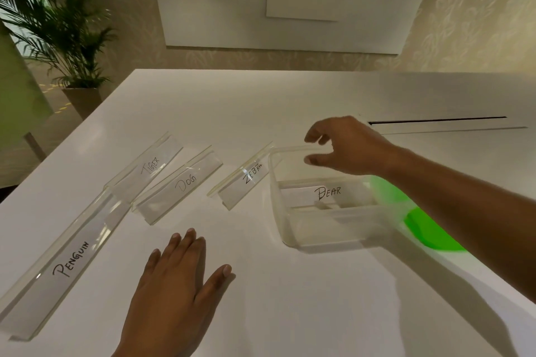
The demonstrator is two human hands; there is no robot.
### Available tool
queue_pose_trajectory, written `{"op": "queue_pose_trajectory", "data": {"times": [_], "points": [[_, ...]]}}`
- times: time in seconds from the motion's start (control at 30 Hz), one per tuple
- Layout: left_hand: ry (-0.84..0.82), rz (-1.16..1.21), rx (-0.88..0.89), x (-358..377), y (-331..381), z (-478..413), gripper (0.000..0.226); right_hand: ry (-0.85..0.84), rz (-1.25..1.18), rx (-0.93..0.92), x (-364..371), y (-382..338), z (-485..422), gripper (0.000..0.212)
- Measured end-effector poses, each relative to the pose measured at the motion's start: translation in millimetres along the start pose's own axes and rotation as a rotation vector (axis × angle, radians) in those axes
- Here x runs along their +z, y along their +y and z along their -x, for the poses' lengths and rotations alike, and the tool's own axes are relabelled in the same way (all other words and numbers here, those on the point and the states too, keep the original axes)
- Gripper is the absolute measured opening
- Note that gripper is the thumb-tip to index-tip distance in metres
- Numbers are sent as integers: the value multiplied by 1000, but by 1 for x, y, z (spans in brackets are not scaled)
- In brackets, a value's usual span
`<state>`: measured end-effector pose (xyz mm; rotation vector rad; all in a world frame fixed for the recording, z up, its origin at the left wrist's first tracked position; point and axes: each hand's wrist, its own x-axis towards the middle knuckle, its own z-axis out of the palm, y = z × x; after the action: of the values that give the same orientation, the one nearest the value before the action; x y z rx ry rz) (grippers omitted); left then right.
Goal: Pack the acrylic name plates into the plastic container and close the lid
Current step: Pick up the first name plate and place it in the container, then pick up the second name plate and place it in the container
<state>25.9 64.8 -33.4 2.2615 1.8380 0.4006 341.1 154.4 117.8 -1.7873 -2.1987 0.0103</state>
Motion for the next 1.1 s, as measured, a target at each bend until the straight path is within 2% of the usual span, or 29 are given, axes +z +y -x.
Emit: {"op": "queue_pose_trajectory", "data": {"times": [0.17,0.27,0.37,0.43,0.5,0.6,0.67,0.83,1.1], "points": [[-1,-3,7,2,-5,-2,104,282,-162,-144,-7,-57,32,33],[-8,-3,20,2,-5,-1,99,357,-217,-270,6,-97,67,28],[8,3,17,1,-5,1,89,291,-248,-362,36,-126,101,25],[-1,11,5,0,-4,2,94,194,-246,-379,61,-135,117,24],[-6,14,5,0,-3,3,98,91,-201,-331,85,-136,127,28],[14,29,9,0,-2,4,86,-64,-127,-232,119,-131,130,45],[9,26,2,0,-1,4,85,-136,-127,-199,136,-127,130,55],[-2,19,3,0,-2,3,89,-168,-132,-160,147,-120,127,66],[-21,65,20,-6,-5,1,90,-189,-203,-135,144,-118,125,63]]}}
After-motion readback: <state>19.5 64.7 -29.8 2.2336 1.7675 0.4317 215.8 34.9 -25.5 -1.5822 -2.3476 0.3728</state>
